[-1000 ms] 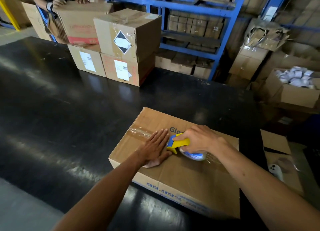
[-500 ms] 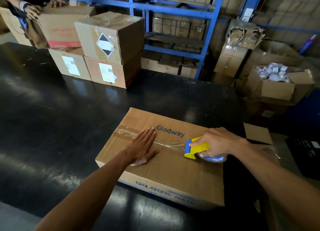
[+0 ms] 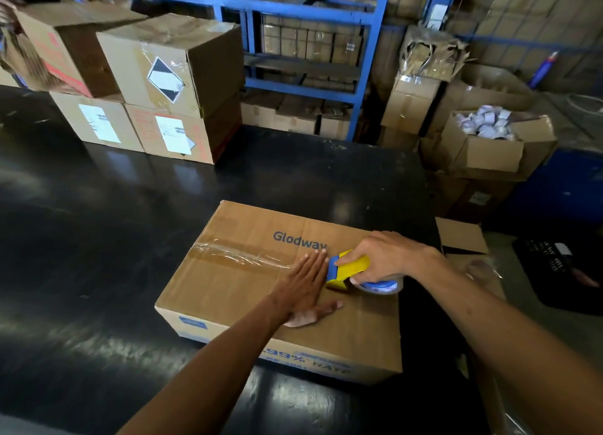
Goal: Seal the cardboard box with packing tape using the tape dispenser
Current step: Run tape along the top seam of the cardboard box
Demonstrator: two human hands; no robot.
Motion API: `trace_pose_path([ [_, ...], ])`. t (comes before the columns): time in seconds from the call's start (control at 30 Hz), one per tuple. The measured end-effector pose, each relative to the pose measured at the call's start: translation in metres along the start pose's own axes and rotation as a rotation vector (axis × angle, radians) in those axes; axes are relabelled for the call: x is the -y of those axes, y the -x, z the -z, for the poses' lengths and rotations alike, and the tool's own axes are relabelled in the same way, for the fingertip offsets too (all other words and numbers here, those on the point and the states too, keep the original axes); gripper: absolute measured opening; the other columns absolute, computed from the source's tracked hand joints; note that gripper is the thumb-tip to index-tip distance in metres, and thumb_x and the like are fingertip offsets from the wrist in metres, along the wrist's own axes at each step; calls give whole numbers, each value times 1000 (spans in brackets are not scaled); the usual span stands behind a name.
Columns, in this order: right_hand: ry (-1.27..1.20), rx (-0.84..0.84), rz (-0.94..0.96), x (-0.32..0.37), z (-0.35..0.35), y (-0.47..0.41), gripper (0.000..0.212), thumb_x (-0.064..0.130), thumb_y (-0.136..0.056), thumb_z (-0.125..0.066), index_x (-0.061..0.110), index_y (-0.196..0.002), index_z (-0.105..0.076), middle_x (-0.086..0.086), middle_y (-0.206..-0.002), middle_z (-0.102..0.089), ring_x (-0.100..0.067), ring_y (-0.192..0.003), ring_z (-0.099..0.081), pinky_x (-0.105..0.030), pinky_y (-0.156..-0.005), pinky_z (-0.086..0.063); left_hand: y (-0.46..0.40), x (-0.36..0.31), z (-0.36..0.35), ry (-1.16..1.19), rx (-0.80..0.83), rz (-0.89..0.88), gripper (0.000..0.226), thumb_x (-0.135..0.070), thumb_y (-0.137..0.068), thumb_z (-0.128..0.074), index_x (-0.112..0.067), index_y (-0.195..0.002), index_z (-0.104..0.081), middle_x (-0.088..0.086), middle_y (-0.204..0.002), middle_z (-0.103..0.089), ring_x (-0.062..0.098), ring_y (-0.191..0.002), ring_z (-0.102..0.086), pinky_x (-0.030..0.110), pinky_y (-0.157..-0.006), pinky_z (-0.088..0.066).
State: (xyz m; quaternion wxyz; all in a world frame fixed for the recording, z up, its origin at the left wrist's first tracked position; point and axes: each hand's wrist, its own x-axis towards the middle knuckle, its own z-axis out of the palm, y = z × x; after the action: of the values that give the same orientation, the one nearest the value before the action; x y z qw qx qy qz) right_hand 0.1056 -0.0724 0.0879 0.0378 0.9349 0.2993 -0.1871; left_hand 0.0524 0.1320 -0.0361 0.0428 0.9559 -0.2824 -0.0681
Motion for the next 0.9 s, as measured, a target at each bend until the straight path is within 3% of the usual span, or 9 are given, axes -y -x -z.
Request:
trace_pose_path([
  [0.37, 30, -13, 7, -1, 3, 12, 52, 66, -82, -60, 54, -132, -52, 7, -118, -63, -18, -98, -54, -29, -70, -39, 4, 1, 3, -2, -28, -10, 99, -75, -93, -20, -5, -156, 8, 12, -165, 14, 21, -151, 18, 37, -124, 7],
  [0.57, -3, 115, -85, -46, -5, 64, 58, 63, -86, -59, 47, -141, -46, 4, -123, -59, -13, -100, -53, -26, -75, -40, 1, 4, 0, -6, 0, -42, 101, -79, -90, -11, -5, -156, 10, 12, -164, 18, 21, -151, 21, 40, -125, 4],
  [0.67, -34, 100, -105, -51, -11, 68, 56, 61, -87, -60, 48, -140, -47, 4, -122, -59, -12, -98, -54, -27, -77, -45, -1, 1, 3, -66, 6, -28, 104, -81, -87, -5, -4, -155, 11, 16, -161, 20, 26, -150, 21, 42, -124, 7],
  [0.77, -6, 80, -84, -53, -9, 61, 53, 63, -85, -61, 50, -135, -51, 4, -115, -63, -9, -86, -51, -25, -68, -43, -14, -27, 4, -44, 2, -77, 106, -82, -87, -10, -4, -155, 10, 18, -161, 21, 30, -149, 24, 44, -123, 11],
  [0.9, 17, 81, -89, -55, -12, 57, 52, 62, -84, -62, 53, -134, -50, 3, -116, -63, -11, -85, -47, -29, -67, -37, -35, -75, -6, 54, -24, -63, 113, -85, -87, -22, 1, -154, 10, 19, -163, 14, 30, -151, 17, 43, -123, 9],
])
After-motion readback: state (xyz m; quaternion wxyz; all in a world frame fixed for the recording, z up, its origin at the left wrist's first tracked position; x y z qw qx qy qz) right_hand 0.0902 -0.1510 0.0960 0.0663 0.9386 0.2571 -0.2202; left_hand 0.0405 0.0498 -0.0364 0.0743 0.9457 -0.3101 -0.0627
